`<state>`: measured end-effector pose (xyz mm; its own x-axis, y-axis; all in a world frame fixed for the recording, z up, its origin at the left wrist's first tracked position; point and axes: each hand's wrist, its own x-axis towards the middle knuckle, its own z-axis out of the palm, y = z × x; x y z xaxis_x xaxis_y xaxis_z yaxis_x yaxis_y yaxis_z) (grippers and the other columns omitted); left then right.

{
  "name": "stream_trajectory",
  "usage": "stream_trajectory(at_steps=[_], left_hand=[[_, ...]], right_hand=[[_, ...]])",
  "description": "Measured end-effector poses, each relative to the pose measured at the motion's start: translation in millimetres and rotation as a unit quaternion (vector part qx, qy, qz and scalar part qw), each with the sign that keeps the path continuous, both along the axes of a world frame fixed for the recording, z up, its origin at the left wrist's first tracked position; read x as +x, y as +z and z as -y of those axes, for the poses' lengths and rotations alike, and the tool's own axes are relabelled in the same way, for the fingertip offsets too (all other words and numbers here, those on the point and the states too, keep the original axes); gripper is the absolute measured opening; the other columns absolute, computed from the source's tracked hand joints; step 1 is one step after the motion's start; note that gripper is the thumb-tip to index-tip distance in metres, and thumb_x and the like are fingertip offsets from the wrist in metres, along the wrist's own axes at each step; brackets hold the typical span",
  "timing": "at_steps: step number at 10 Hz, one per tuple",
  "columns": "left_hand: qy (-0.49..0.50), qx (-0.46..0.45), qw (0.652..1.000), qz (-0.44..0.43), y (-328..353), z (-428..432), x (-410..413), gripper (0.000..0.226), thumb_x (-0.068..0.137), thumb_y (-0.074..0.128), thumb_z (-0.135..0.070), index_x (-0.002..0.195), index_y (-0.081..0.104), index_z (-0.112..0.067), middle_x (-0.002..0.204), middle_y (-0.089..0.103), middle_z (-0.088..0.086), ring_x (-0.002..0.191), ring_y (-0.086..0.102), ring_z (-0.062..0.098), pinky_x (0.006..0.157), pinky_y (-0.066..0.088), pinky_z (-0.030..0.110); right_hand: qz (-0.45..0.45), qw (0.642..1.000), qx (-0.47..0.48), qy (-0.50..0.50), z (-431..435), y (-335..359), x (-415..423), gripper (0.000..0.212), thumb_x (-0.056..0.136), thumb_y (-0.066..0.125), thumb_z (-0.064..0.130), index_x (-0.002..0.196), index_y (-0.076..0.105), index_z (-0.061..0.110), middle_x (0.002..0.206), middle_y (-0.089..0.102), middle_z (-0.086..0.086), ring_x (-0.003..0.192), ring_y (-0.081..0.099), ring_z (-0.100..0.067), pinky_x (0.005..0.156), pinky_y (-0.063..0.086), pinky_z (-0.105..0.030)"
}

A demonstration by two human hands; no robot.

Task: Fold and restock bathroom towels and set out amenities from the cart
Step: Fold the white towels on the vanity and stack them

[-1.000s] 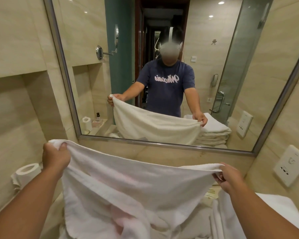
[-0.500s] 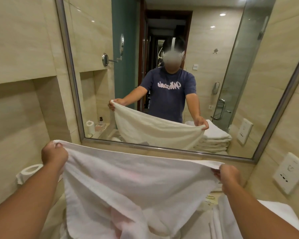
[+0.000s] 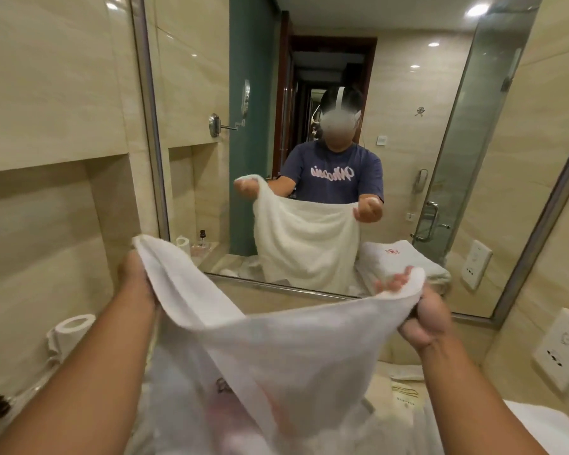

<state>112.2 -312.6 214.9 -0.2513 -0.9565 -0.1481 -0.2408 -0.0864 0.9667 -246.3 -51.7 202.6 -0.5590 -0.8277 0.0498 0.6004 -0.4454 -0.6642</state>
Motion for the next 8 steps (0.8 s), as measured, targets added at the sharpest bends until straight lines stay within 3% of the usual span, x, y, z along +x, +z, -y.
stream_trajectory(at_steps=[1,2,3,4,5,6,7,8], left_hand=[[-0.131,-0.051,0.94,-0.312,15.1,-28.6,-27.3,0.035,0.11,0.033,-0.027,0.09,0.06,-0.017,0.075,0.052,-0.001,0.068,0.055,0.018,0.058,0.048,0.028],[-0.236,0.071,0.879,-0.407,32.3,-79.6,-63.9,0.024,0.104,0.043,-0.027,0.081,0.044,-0.025,0.061,0.028,-0.011,0.045,0.027,0.003,0.037,0.028,0.015],[-0.357,0.028,0.85,-0.388,33.0,-116.8,-91.9,0.018,0.087,0.069,-0.006,0.094,0.056,-0.016,0.066,0.054,0.003,0.054,0.05,0.015,0.05,0.048,0.023],[-0.366,-0.054,0.876,-0.31,33.3,-127.4,-100.1,0.011,0.097,0.064,-0.013,0.091,0.066,-0.022,0.079,0.062,0.008,0.067,0.059,0.019,0.063,0.053,0.03],[-0.337,-0.108,0.903,-0.245,30.8,-132.8,-102.7,0.009,0.092,0.07,-0.032,0.093,0.072,-0.024,0.09,0.067,0.006,0.08,0.063,0.022,0.074,0.056,0.036],[-0.324,-0.098,0.91,-0.237,27.5,-138.1,-106.9,0.022,0.082,0.079,-0.044,0.093,0.074,-0.026,0.092,0.07,0.007,0.085,0.065,0.025,0.078,0.055,0.042],[-0.283,-0.126,0.925,-0.222,20.1,-141.4,-113.9,0.025,0.086,0.078,-0.032,0.105,0.077,-0.016,0.1,0.075,0.012,0.091,0.071,0.03,0.079,0.059,0.043],[-0.259,-0.131,0.92,-0.262,18.2,-145.5,-115.0,0.019,0.09,0.075,-0.016,0.109,0.079,-0.014,0.107,0.076,0.013,0.098,0.072,0.031,0.081,0.06,0.043]], right_hand=[[-0.07,0.973,-0.073,0.207,1.7,-1.2,31.3,0.012,0.102,0.052,0.012,0.094,0.061,0.014,0.077,0.049,-0.002,0.07,0.054,-0.015,0.082,0.044,-0.04],[-0.193,0.914,-0.1,0.342,11.5,18.2,75.0,0.008,0.096,0.059,0.009,0.092,0.065,0.011,0.08,0.047,-0.004,0.074,0.05,-0.019,0.073,0.039,-0.037],[-0.279,0.924,-0.001,0.263,23.1,23.6,108.4,0.013,0.088,0.08,0.025,0.084,0.074,0.015,0.083,0.063,-0.008,0.076,0.057,-0.023,0.073,0.052,-0.036],[-0.296,0.933,0.026,0.203,23.3,26.1,121.8,0.023,0.1,0.061,0.018,0.085,0.078,0.014,0.089,0.071,-0.009,0.082,0.069,-0.021,0.076,0.058,-0.034],[-0.267,0.955,0.018,0.126,22.1,25.2,121.3,0.019,0.09,0.062,0.026,0.085,0.077,0.016,0.09,0.071,-0.012,0.084,0.07,-0.024,0.074,0.059,-0.035],[-0.255,0.961,0.008,0.109,24.6,26.0,122.1,0.022,0.084,0.068,0.034,0.089,0.077,0.014,0.094,0.071,-0.014,0.089,0.07,-0.026,0.079,0.06,-0.039],[-0.239,0.966,-0.004,0.099,25.9,31.0,125.9,0.034,0.079,0.072,0.038,0.098,0.076,0.01,0.102,0.071,-0.017,0.098,0.069,-0.032,0.088,0.06,-0.045],[-0.204,0.974,-0.007,0.102,27.2,32.4,129.0,0.05,0.09,0.064,0.028,0.128,0.061,-0.005,0.122,0.068,-0.025,0.117,0.066,-0.043,0.102,0.054,-0.054]])
